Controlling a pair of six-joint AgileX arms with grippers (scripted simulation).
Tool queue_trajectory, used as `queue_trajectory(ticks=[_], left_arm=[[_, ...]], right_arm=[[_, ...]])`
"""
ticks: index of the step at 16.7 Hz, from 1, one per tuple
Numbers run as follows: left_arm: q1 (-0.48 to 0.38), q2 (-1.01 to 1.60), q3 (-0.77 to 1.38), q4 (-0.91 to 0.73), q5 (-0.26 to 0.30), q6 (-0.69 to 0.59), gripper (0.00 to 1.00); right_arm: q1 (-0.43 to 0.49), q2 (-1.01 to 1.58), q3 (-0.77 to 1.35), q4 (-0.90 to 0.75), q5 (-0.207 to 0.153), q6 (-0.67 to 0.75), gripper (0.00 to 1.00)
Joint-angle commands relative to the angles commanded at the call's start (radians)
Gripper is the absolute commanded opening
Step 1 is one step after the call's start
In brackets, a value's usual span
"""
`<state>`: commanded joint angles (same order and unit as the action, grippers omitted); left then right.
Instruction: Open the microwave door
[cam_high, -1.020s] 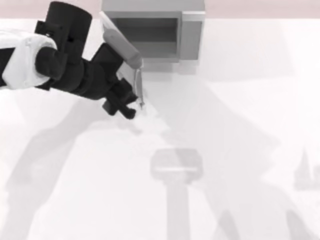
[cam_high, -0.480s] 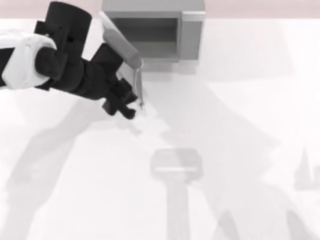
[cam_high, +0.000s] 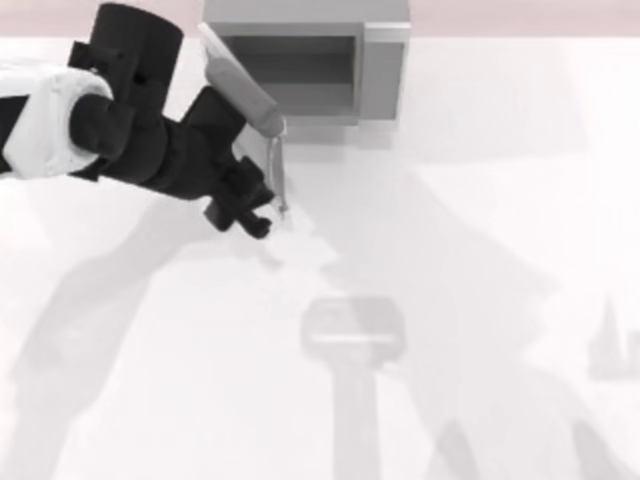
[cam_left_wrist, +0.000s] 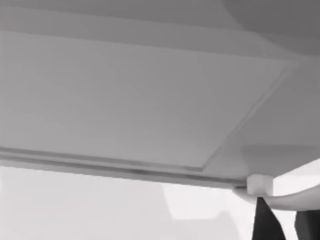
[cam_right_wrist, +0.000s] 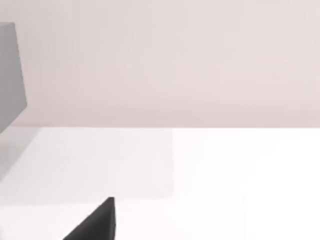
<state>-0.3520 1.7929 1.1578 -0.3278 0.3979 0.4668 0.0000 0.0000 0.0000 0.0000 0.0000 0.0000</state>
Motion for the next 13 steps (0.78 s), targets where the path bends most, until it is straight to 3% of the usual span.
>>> queue_trajectory(ticks=[13], left_arm=[[0.031, 0.0, 0.005, -0.037, 0.048, 0.077, 0.0]], right_arm=[[0.0, 0.0, 0.0, 0.0, 0.0, 0.0, 1.0]])
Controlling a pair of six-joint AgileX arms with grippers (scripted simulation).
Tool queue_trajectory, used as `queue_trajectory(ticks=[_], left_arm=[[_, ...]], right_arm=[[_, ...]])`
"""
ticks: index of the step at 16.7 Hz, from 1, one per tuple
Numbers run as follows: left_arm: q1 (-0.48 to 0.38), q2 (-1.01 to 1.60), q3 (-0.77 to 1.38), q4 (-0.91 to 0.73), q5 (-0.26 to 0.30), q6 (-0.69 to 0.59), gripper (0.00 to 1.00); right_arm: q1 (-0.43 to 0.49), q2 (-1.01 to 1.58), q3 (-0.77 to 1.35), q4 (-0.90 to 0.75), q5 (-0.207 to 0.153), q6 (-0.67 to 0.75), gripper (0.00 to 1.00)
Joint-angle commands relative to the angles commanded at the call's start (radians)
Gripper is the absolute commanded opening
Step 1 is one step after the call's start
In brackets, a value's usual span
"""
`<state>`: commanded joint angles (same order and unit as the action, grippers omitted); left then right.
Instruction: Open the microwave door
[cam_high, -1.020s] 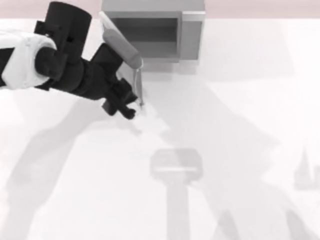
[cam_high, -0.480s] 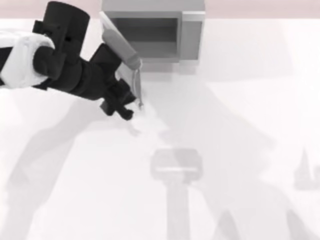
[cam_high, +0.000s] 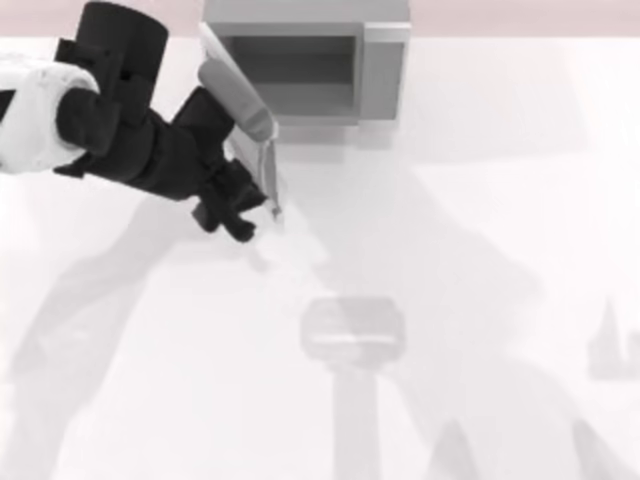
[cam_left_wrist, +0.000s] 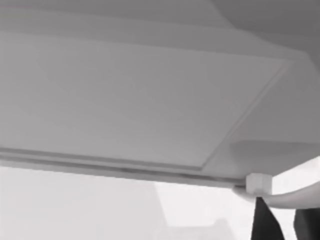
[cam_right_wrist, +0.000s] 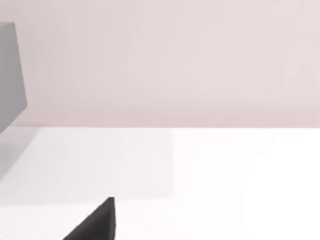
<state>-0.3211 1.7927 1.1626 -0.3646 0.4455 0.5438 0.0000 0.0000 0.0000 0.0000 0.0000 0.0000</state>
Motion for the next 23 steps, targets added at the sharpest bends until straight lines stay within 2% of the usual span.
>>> queue_trajectory(ticks=[23], left_arm=[[-0.004, 0.0, -0.005, -0.003, 0.007, -0.001, 0.0]], right_arm=[[0.0, 0.0, 0.0, 0.0, 0.0, 0.0, 1.0]])
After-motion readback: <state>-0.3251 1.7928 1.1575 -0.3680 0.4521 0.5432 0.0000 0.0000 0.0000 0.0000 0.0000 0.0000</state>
